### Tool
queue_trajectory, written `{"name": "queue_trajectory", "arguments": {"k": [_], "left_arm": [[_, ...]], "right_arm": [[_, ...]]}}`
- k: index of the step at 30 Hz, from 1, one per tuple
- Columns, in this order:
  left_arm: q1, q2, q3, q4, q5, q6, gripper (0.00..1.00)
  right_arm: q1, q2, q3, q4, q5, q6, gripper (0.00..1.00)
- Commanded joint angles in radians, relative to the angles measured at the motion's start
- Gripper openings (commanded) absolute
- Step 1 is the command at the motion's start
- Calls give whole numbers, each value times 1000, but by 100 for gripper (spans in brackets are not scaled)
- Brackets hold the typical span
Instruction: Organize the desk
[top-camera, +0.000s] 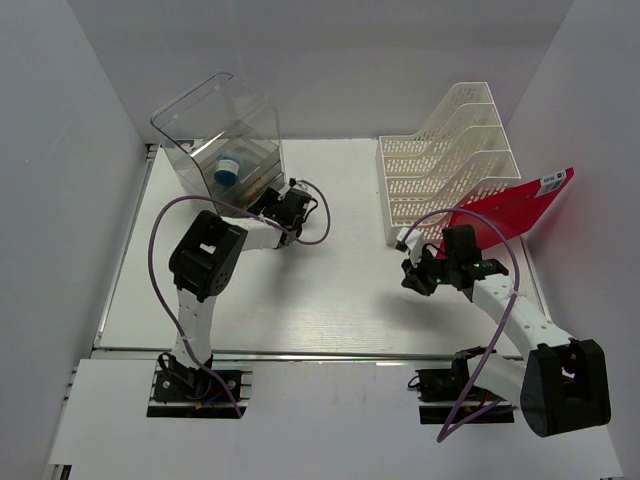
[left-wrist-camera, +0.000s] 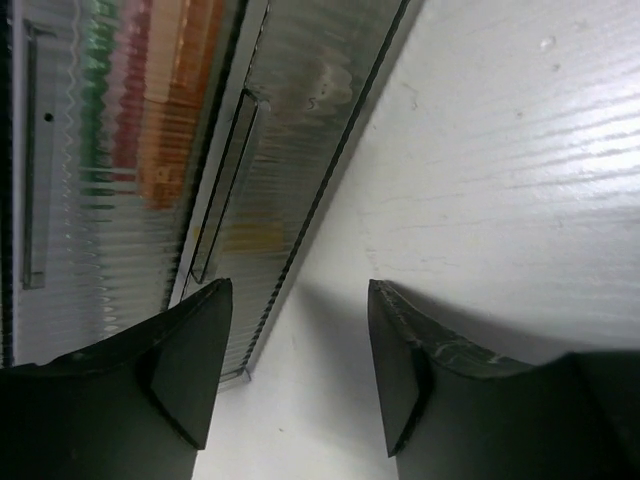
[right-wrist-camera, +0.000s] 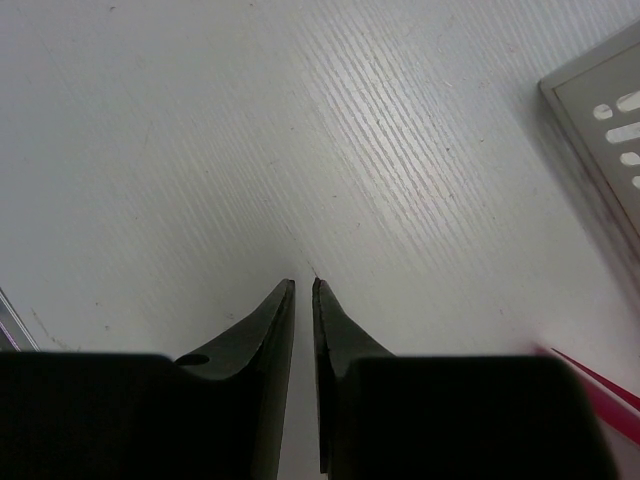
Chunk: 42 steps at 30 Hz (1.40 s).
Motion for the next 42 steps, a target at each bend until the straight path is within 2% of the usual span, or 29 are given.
{"name": "queue_trajectory", "arguments": {"k": [1,10,13,14,16,17,20,23,25,26,27,28,29,31,35,38,42], "left_arm": [[10,12,35,28,-50,28,69],[19,17,57,-1,-47,26,69],[19,0,40,-9,-30,12,60],[19,-8,38,-27,-22,-6,49],[-7,-39,9,-43,22,-35,38],[-7,-52,-1,-43,39,-44,28],[-19,-120,-9,-160,152,-196,20],[-19,-234,-24,-225,339,-236,17],[-19,-313,-66,-231,513,-247,22],[-19,-397,-84,-228,581,-252,28],[-19,-443,-110,-208,643,-258,44],[-19,-489,-136,-195,754,-271,52],[-4,-576,-191,-179,822,-287,62],[-4,-650,-241,-144,933,-299,74],[-4,-773,-345,-106,1051,-293,82],[-4,-826,-402,-73,1091,-278,83],[-13,-868,-413,-101,1073,-230,83]], "right_arm": [[-3,-4,10,2,-3,-14,18],[-3,-2,10,1,0,-12,17],[-6,-4,12,1,-1,-12,17],[-6,-4,10,1,0,-14,17],[-3,-5,10,1,0,-14,17],[-3,-4,12,1,0,-12,18],[-3,-5,10,-1,0,-14,17],[-6,-5,10,-1,2,-15,20],[-6,-7,10,-4,2,-15,23],[-9,-13,10,-2,0,-17,28],[-9,-14,10,-4,0,-15,30],[-10,-19,9,-4,-3,-17,33],[-18,-27,7,-4,-4,-18,37],[-17,-33,4,-4,-8,-23,43],[-29,-24,6,-28,-30,-56,56],[-35,-11,15,-59,-52,-93,58],[-43,-4,21,-99,-93,-138,58]]}}
